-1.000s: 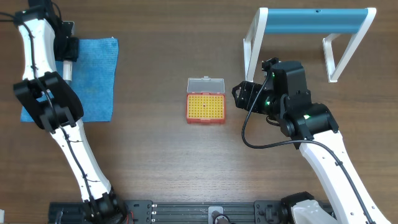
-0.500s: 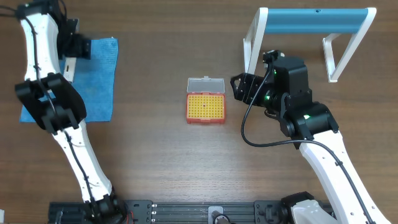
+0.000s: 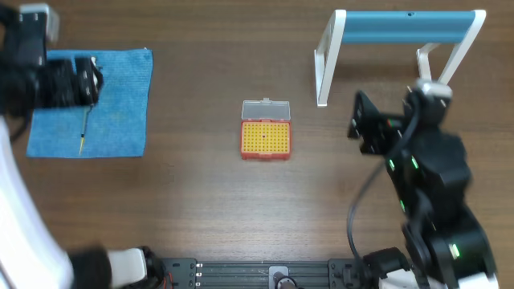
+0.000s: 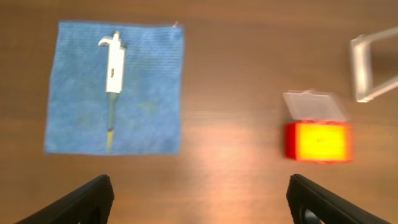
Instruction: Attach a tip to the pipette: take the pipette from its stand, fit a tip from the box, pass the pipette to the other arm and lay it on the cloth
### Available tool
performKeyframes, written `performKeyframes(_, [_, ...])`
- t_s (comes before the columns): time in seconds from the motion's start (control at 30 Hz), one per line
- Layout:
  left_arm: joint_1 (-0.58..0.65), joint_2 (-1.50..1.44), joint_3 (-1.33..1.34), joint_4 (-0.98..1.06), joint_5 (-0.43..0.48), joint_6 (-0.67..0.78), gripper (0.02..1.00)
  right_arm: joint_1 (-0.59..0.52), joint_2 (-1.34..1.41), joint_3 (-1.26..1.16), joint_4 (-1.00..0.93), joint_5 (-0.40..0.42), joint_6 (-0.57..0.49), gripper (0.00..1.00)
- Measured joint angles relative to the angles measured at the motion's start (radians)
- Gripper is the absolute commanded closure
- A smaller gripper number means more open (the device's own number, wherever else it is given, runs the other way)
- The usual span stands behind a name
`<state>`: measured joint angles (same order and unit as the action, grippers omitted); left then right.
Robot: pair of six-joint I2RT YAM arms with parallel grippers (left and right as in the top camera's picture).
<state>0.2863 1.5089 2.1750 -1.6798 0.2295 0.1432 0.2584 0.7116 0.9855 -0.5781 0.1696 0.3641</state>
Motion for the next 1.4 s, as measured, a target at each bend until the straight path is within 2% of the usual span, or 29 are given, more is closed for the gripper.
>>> performKeyframes(0.03, [0.0, -0.15, -0.135, -0.011, 0.038, -0.012, 0.119, 0.0, -0.05, -0.005, -0.019, 0.005, -0.021, 0.093])
performKeyframes(0.2, [0.0, -0.753, -0.596, 0.032, 0.108, -0.029, 0.117, 0.002, -0.317, -0.132, -0.221, 0.018, -0.114, 0.062])
performKeyframes(0.27, [0.0, -1.019, -0.768, 0.126, 0.138, -0.066, 0.119, 0.002, -0.453, -0.192, -0.262, 0.019, -0.15, 0.047])
performKeyframes(0.3, [0.0, -1.042, -0.779, 0.135, 0.141, -0.085, 0.119, 0.002, -0.514, -0.202, -0.264, 0.019, -0.171, 0.04])
performKeyframes(0.33, [0.0, -1.212, -0.863, 0.239, 0.154, -0.121, 0.119, 0.002, -0.584, -0.207, -0.264, 0.02, -0.192, 0.04])
performKeyframes(0.4, [0.0, -1.364, -0.939, 0.349, 0.165, -0.17, 0.119, 0.002, -0.686, -0.207, -0.271, 0.027, -0.221, 0.036])
performKeyframes(0.47, [0.0, -1.424, -0.998, 0.416, 0.168, -0.188, 0.119, 0.002, -0.697, -0.213, -0.324, 0.08, -0.237, 0.036])
performKeyframes(0.57, [0.0, -1.456, -1.128, 0.444, 0.168, -0.202, 0.119, 0.003, -0.674, -0.27, -0.365, 0.254, -0.251, 0.036])
performKeyframes(0.6, [0.0, -1.456, -1.178, 0.453, 0.168, -0.203, 0.119, 0.003, -0.673, -0.278, -0.387, 0.286, -0.251, 0.036])
performKeyframes(0.8, [0.0, -1.456, -1.412, 0.443, 0.168, -0.213, 0.119, 0.003, -0.671, -0.288, -0.417, 0.315, -0.251, 0.036])
performKeyframes(0.97, [0.0, -1.456, -1.493, 0.439, 0.173, -0.217, 0.119, 0.003, -0.671, -0.288, -0.417, 0.316, -0.251, 0.036])
performKeyframes(1.07, [-0.062, -1.481, -1.495, 0.44, 0.176, -0.217, 0.073, 0.003, -0.671, -0.289, -0.417, 0.316, -0.251, 0.036])
performKeyframes(1.13, [-0.125, -1.497, -1.519, 0.576, 0.181, -0.22, 0.073, 0.003, -0.671, -0.289, -0.418, 0.319, -0.251, 0.036])
performKeyframes(1.2, [-0.166, -1.498, -1.577, 0.837, 0.183, -0.216, 0.073, 0.003, -0.67, -0.289, -0.416, 0.319, -0.251, 0.036])
performKeyframes(1.33, [-0.212, -1.5, -1.825, 1.465, 0.126, -0.15, 0.073, 0.003, -0.669, -0.292, -0.417, 0.319, -0.251, 0.034])
performKeyframes(1.4, [-0.212, -1.5, -1.944, 1.619, 0.104, -0.136, 0.073, 0.003, -0.669, -0.293, -0.417, 0.319, -0.251, 0.036])
